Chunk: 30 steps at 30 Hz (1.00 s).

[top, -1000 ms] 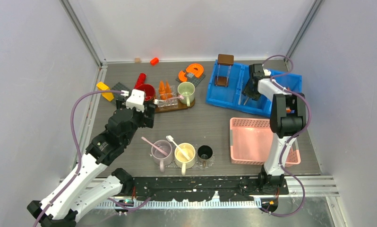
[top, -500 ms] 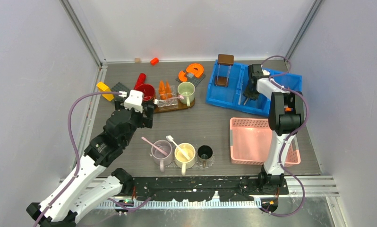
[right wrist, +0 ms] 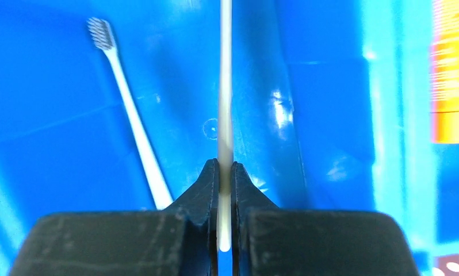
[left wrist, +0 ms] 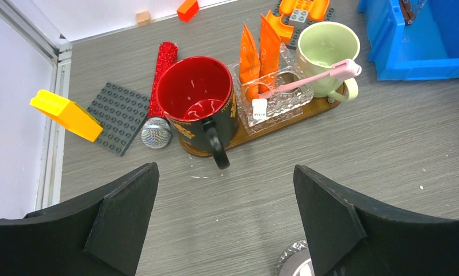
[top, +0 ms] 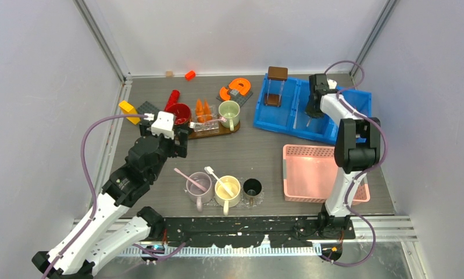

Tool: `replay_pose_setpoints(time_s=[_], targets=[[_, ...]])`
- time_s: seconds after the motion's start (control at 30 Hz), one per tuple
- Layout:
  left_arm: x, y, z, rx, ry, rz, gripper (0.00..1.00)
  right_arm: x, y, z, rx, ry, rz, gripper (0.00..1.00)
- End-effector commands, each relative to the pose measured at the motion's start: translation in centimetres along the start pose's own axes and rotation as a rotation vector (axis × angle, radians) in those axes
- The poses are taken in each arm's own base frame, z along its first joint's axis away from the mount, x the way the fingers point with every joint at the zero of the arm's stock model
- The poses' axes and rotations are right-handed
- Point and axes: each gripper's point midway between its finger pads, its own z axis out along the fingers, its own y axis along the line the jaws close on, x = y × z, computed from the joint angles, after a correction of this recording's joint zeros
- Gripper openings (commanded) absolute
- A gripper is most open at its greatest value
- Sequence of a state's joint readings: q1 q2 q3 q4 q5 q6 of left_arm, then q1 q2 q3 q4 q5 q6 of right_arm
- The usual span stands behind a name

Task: Prepare toiletry sets of a toothbrush and toothpaste on the tray
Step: Pick up the toothbrush from the storage box.

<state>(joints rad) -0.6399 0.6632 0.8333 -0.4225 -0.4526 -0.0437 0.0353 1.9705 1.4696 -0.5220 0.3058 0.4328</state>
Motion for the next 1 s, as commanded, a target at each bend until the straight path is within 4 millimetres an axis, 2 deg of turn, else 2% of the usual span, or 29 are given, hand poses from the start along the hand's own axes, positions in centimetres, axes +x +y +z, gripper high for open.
replay_pose_setpoints(time_s=[0.0, 0.27, 0.47, 0.6, 0.73, 0.97], targets=[[-1.5, 0.2, -0.1, -0.003, -0.059, -0.022, 0.9, -4.3, -1.0, -5.2, -0.01, -0.137, 0.004, 0.01], [-1.7, -0.1, -0.4, 0.021, -0.07, -0.03, 0.9, -5.4, -1.4, -11.4, -0.089, -0.221, 0.015, 0.01], [-1.9, -0.2, -0.7, 0.033, -0.077, -0.032, 0.9, -4.9, -0.2, -16.9, -0.189, -0.299, -0.039, 0.01], [-2.1, -0.5, -0.9, 0.051, -0.082, -0.042, 0.9, -3.7, 1.3, -20.4, -0.256, -0.355, -0.117, 0.01], [-2.8, -0.9, -1.1, 0.079, -0.086, -0.065, 0.9, -1.7, 3.7, -23.9, -0.359, -0.408, -0.212, 0.01], [-4.7, -2.5, -1.7, 0.166, -0.077, -0.124, 0.89, 1.2, 5.8, -28.3, -0.512, -0.479, -0.319, 0.01]])
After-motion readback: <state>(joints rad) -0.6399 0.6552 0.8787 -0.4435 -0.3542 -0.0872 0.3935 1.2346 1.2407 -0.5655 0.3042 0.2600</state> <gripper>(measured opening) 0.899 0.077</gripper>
